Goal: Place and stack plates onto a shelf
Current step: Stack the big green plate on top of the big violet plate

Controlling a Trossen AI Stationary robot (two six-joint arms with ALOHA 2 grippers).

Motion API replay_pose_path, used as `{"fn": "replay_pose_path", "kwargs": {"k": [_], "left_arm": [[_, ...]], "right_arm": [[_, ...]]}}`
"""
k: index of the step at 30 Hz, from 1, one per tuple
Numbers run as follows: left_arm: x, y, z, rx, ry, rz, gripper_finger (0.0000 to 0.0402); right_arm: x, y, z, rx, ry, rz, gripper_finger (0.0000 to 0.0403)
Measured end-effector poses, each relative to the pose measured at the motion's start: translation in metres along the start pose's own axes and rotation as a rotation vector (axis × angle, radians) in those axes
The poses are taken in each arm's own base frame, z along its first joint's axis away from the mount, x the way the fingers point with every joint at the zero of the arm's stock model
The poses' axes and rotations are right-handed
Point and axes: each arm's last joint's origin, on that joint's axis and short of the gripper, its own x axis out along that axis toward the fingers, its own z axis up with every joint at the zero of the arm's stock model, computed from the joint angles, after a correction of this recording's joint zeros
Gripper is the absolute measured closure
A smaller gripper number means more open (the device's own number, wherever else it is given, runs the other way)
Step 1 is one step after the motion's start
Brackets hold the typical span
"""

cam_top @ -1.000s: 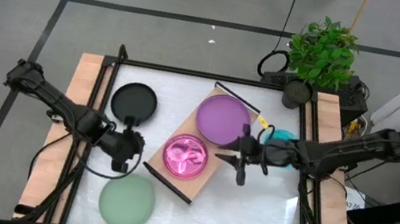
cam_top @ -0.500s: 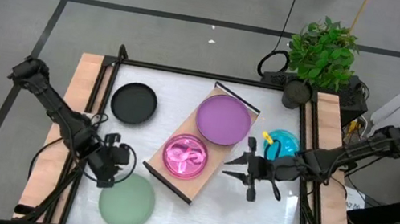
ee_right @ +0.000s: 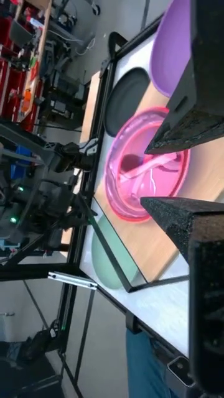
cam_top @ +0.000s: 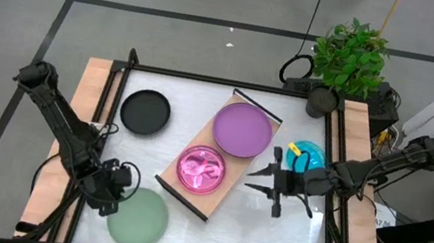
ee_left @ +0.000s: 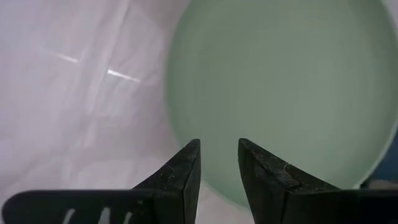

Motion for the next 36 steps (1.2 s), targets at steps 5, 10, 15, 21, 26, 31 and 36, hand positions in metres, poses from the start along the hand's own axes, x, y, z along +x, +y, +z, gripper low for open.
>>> {"fn": "replay_pose_path", "kwargs": {"k": [5, 10, 15, 21, 26, 31, 36], "left_arm": [[0.007, 0.007, -0.006, -0.038, -0.025, 0.042, 0.0247], [0.013, 0.014, -0.01, -0.074, -0.024, 0.061, 0.018], [0.022, 0.018, -0.013, -0.096, -0.037, 0.034, 0.0136], [0.032, 0.03, -0.018, -0.14, -0.032, 0.068, 0.0136], [0.032, 0.03, -0.018, -0.128, -0.052, 0.064, 0.02], [0.032, 0.03, -0.017, -0.115, -0.065, 0.067, 0.0305], [0.032, 0.025, -0.016, -0.094, -0.063, 0.02, 0.0388]], "right_arm": [[0.0, 0.0, 0.0, -0.018, -0.003, -0.002, 0.0298], [-0.001, -0.001, 0.001, -0.018, -0.004, -0.002, 0.0298], [-0.002, -0.001, 0.001, -0.019, -0.007, -0.002, 0.0298], [-0.002, -0.001, 0.001, -0.02, -0.008, -0.002, 0.0298], [-0.002, -0.001, 0.001, -0.029, -0.007, -0.002, 0.0298], [-0.002, -0.001, 0.001, -0.046, -0.007, -0.002, 0.0298], [-0.002, -0.001, 0.001, -0.047, -0.006, -0.002, 0.0298]]}}
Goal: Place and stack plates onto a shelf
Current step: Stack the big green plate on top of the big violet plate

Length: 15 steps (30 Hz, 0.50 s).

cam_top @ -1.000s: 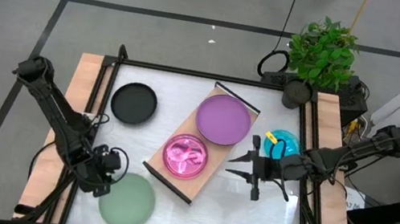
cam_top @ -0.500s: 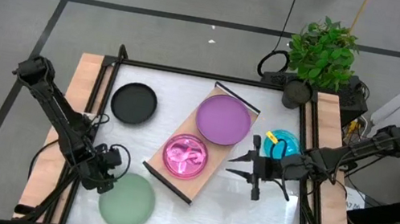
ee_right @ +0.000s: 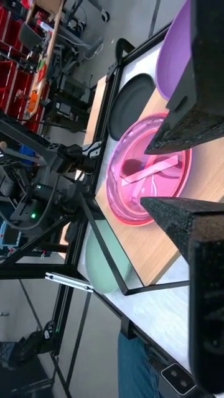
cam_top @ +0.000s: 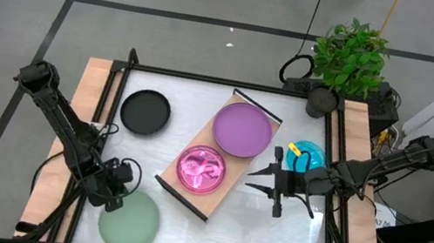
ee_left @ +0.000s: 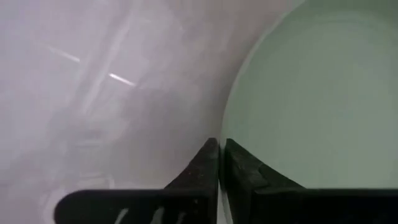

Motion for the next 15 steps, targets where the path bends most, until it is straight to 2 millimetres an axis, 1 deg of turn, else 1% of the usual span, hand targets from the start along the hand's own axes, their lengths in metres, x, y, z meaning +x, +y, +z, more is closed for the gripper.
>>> {"fn": "replay_pose_path", "kwargs": {"k": [8, 11, 15], "left_arm": [[-0.003, -0.009, 0.002, 0.007, 0.023, -0.071, 0.0391], [-0.011, -0.02, 0.006, 0.036, 0.008, -0.118, 0.0391], [-0.028, -0.038, 0.015, 0.111, -0.022, -0.184, 0.0392]], "right_arm": [[0.0, 0.0, -0.002, -0.01, 0.017, 0.001, 0.0298], [0.0, 0.0, -0.002, -0.01, 0.017, 0.001, 0.0298], [0.0, 0.0, -0.002, -0.015, 0.018, -0.016, 0.0298]]}}
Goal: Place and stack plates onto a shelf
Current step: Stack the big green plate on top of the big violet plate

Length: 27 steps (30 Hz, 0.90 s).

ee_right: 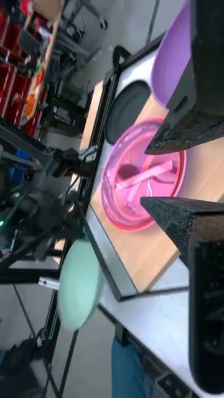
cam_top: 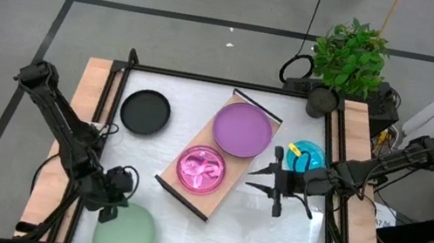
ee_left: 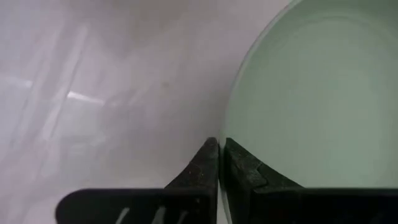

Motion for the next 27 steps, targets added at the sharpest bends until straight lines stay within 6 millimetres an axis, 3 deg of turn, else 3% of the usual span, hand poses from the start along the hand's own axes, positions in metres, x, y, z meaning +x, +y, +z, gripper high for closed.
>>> {"fn": "replay_pose_path", "kwargs": {"k": [8, 19, 27], "left_arm": [[-0.035, -0.03, 0.028, 0.057, -0.072, -0.008, 0.0392], [-0.083, -0.052, 0.073, 0.119, -0.189, -0.042, 0.0392], [-0.114, -0.057, 0.108, 0.175, -0.313, -0.067, 0.0392]], "right_arm": [[0.0, -0.001, 0.0, -0.017, 0.003, -0.031, 0.0298], [0.0, -0.002, 0.0, -0.021, 0.005, -0.053, 0.0298], [0.0, -0.001, -0.002, -0.029, 0.023, -0.051, 0.0298]]}}
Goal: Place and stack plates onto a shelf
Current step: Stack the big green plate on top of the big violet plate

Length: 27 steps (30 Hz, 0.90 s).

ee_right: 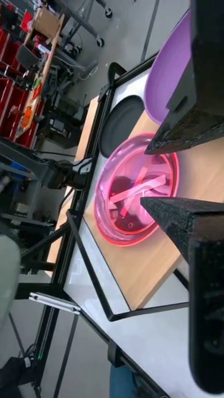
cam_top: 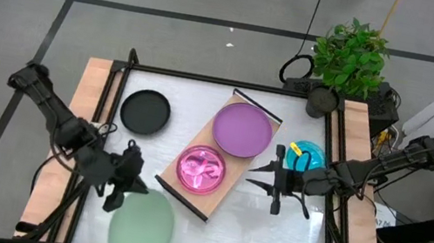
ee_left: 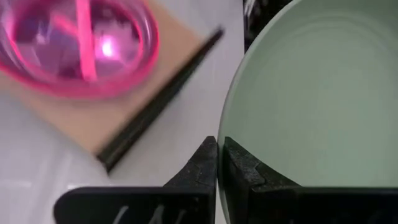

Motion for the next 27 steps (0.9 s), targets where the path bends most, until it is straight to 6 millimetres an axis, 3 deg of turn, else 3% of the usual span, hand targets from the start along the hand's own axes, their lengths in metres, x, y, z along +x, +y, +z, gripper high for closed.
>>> {"fn": "replay_pose_path", "kwargs": {"k": [13, 27], "left_arm": [[-0.049, 0.034, 0.086, 0.193, -0.318, 0.178, 0.0393], [-0.054, 0.1, 0.136, 0.123, -0.5, 0.438, 0.0393]], "right_arm": [[-0.007, -0.002, 0.003, 0.015, -0.023, 0.004, 0.0298], [-0.008, 0.0, 0.003, 0.02, -0.023, 0.013, 0.0298]]}}
